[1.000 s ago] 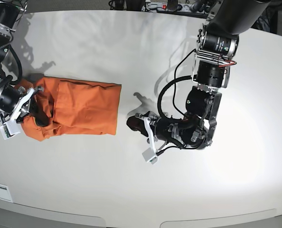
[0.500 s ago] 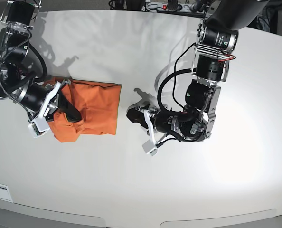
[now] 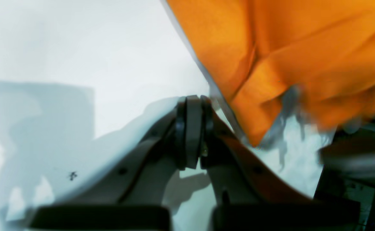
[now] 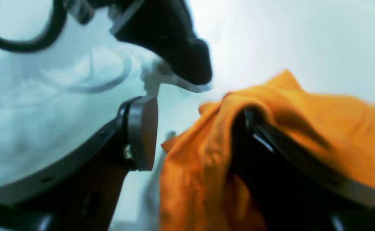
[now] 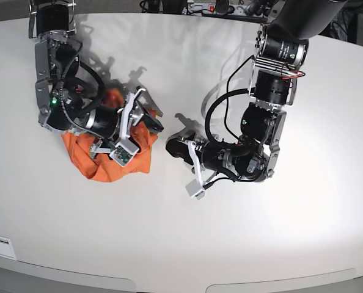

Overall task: Fold the T-shirt properly
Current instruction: 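Grasp the strip's end with the right gripper and lift it, then fold the lifted end over the bundle with the right gripper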

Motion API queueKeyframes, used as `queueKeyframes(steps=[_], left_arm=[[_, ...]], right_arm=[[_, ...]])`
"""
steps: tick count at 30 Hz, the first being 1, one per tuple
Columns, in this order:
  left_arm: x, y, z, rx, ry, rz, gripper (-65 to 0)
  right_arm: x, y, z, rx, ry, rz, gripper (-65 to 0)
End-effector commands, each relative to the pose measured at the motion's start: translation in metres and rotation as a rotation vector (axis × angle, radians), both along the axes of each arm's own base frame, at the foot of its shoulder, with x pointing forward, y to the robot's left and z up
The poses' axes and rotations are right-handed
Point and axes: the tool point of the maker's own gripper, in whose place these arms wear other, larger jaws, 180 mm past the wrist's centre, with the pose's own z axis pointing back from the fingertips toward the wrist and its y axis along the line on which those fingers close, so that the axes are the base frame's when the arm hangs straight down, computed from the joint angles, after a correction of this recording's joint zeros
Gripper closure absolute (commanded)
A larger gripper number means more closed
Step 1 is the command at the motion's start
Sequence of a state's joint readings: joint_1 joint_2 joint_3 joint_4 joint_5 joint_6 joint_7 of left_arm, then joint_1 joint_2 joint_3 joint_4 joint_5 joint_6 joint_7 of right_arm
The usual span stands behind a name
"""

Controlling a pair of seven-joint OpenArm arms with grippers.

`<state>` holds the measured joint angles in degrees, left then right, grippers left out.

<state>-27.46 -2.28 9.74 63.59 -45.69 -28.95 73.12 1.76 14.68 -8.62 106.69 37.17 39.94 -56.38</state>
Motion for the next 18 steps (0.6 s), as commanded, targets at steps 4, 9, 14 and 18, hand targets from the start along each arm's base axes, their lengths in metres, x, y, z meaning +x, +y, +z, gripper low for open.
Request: queueKeyframes(steps=[4,9,14,18], left_arm=[[0.015,0.006,0.017,-0.015,-0.048,0.014,0.0],[0.016,0.019,0.013,0.014,-0.045,0.024,0.0],[0.018,0.038,0.008,0.05,-0.044,0.04,0.0],[0.019,0.054,0.005,0.079,-0.044,0.055,0.0]], right_arm=[[0.021,0.004,0.031,0.019,-0.106,0.017,-34.5],[0.031,0.011,0.057,0.088,-0.146,0.039,-34.5],[0.056,-0.014,0.081,0.085,-0.218,-0.04,-34.5],[0.063,-0.055,0.082,0.055,-0.201,-0.139,-34.5]])
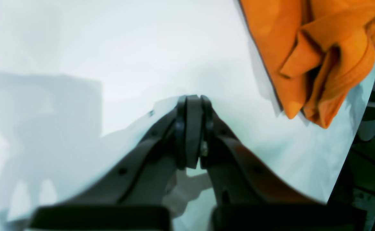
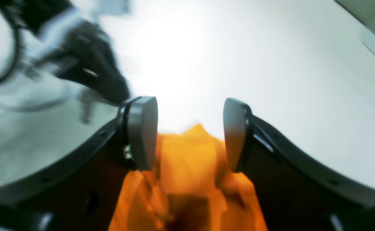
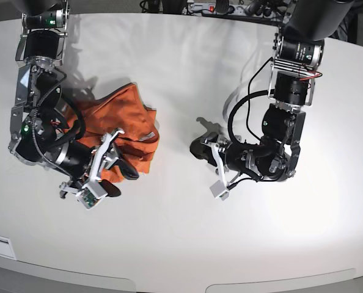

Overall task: Fold the T-shirt properly
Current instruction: 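Fold the lifted end over the bundle with the right gripper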

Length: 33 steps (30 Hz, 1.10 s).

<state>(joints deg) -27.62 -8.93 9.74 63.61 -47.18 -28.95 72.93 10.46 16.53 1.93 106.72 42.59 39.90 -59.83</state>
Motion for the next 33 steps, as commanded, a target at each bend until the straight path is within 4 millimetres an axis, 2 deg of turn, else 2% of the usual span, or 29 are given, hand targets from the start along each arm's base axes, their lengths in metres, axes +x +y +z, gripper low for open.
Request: queueKeyframes(steps=[1,5,10,21,26,28,29,32,33], left_arm=[[0.012,0.004,0.013,0.007,-0.042,0.003,0.0],[0.012,0.006,0.014,0.002,-0.041,0.005,0.0],[0.011,-0.001,0.022,-0.057,-0.037,0.005,0.0],[0.01,-0.005,0.025,-0.085,-0.029,0.001,0.0],[0.009,-0.004,0.025,-0.082,-0.025,-0.003,0.0],[0.009,-0.004,0.025,-0.08,-0.024,-0.003,0.0],[0.009,-0.004,0.025,-0.08,-0.024,-0.004,0.0],[0.009,-0.004,0.025,-0.082,-0.025,-0.004,0.0],[0.009,-0.004,0.025,-0.082,-0.024,-0.004,0.0]], right_arm=[[0.003,-0.008,0.014,0.011,-0.043,-0.004,-34.5],[-0.011,-0.029,-0.006,-0.043,0.014,-0.021,-34.5],[-0.028,-0.026,-0.026,-0.019,0.077,-0.011,-34.5],[-0.037,-0.011,-0.019,0.097,0.082,0.027,-34.5],[-0.034,-0.004,-0.025,0.086,0.08,0.005,-34.4],[-0.031,-0.002,-0.026,0.079,0.068,-0.01,-30.0],[-0.03,-0.001,-0.026,0.079,0.059,-0.017,-24.4],[-0.027,0.003,-0.021,0.108,0.033,-0.019,-0.7],[-0.026,0.004,-0.018,0.119,0.021,-0.019,0.0]])
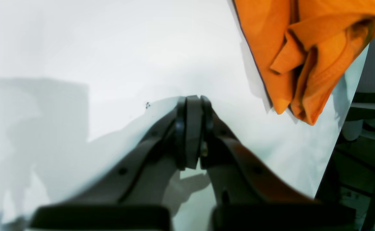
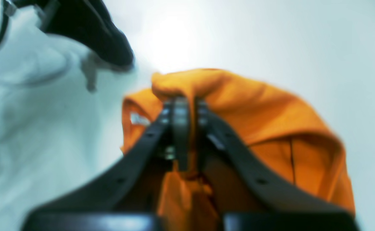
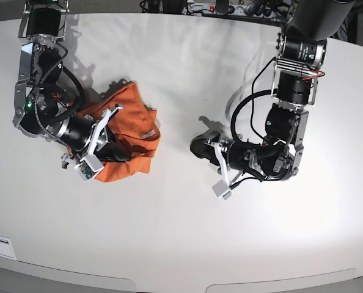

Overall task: Fold the T-shirt properly
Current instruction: 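Fold the lifted end over the bundle with the right gripper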

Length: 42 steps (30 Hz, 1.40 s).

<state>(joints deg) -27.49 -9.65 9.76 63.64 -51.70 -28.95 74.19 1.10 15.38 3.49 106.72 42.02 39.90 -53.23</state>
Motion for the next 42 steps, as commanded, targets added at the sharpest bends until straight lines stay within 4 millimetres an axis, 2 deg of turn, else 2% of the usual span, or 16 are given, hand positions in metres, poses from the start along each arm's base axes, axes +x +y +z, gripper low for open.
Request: queueKeyframes(steps=[1,5,9,17,21,25,26,29,30,33,36,38,42], left_arm=[[0.013,-0.002,0.018,-0.026,-0.046,0.003,0.0],[0.012,-0.002,0.017,-0.021,-0.041,-0.001,0.0],[0.008,-0.002,0.017,-0.018,-0.028,-0.014,0.0],[0.005,-0.009,0.025,-0.08,-0.013,-0.025,0.0],[0.003,-0.008,0.024,-0.074,-0.006,-0.032,0.0],[0.003,-0.008,0.024,-0.074,-0.007,-0.032,0.0],[0.003,-0.008,0.024,-0.074,-0.007,-0.032,0.0],[0.003,-0.008,0.024,-0.074,-0.007,-0.032,0.0],[0.003,-0.008,0.024,-0.073,-0.007,-0.032,0.0],[0.003,-0.008,0.024,-0.074,-0.02,-0.045,0.0],[0.002,-0.008,0.024,-0.072,-0.024,-0.053,0.0],[0.002,-0.009,0.024,-0.073,-0.024,-0.053,0.0],[0.002,-0.002,0.023,-0.059,-0.022,-0.05,0.0]], right_arm=[[0.008,0.001,0.021,0.035,-0.069,0.004,0.0],[0.014,0.005,0.037,0.085,-0.124,0.007,0.0],[0.021,0.019,0.053,0.148,-0.164,0.009,0.0],[0.032,0.047,0.067,0.174,-0.21,0.021,0.0],[0.037,0.061,0.063,0.128,-0.23,0.038,0.0],[0.05,0.072,0.053,0.125,-0.237,0.042,0.0],[0.054,0.074,0.048,0.124,-0.227,0.043,-7.1],[0.064,0.074,0.049,0.113,-0.208,0.05,-36.2],[0.065,0.076,0.056,0.119,-0.205,0.062,-41.7],[0.056,0.084,0.079,0.126,-0.179,0.139,-43.2],[0.029,0.094,0.099,0.104,-0.18,0.235,-43.0],[0.01,0.092,0.097,0.093,-0.168,0.27,-39.9],[-0.024,0.084,0.073,0.079,-0.108,0.292,-37.3]])
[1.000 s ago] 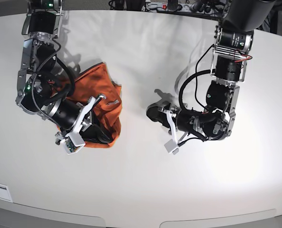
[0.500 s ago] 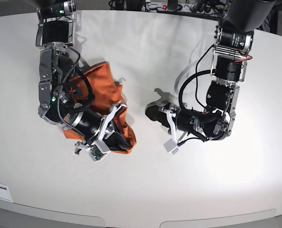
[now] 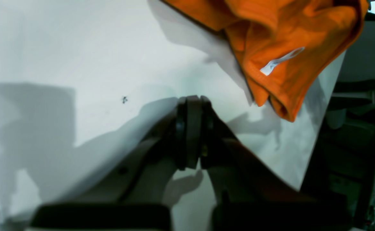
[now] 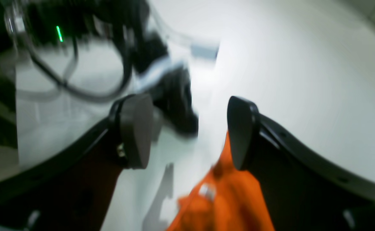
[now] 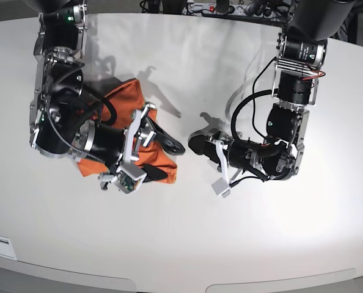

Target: Fold the T-shirt properly

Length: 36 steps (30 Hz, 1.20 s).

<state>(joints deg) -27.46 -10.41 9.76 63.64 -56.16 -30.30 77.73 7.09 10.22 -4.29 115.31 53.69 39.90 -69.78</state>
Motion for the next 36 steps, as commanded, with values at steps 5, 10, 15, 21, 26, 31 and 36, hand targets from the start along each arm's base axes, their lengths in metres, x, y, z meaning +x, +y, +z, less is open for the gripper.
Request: queueKeyframes(steps=[5,10,15,21,26,31,36], left_arm=[[0.012,-0.002,0.018,-0.027,-0.046,-0.001,0.0],[0.01,-0.004,0.022,-0.055,-0.037,-0.007,0.0],[0.007,-0.005,0.023,-0.063,-0.027,-0.019,0.0],[0.008,-0.005,0.025,-0.067,-0.03,-0.019,0.0],[0.008,-0.006,0.026,-0.072,-0.03,-0.019,0.0],[0.008,-0.008,0.03,-0.098,-0.027,-0.019,0.0],[0.008,-0.009,0.031,-0.104,-0.027,-0.019,0.0]], right_arm=[[-0.035,-0.011,-0.005,-0.038,-0.005,0.031,-37.3],[-0.06,-0.025,-0.033,-0.115,0.068,0.027,-37.3],[-0.061,-0.045,-0.057,-0.219,0.054,-0.057,-37.3],[-0.067,-0.062,-0.073,-0.301,0.051,-0.086,-37.3],[-0.077,-0.067,-0.095,-0.302,0.133,-0.093,-37.3],[-0.074,-0.071,-0.118,-0.247,0.202,-0.124,-37.3],[-0.074,-0.073,-0.122,-0.249,0.213,-0.129,-29.6]])
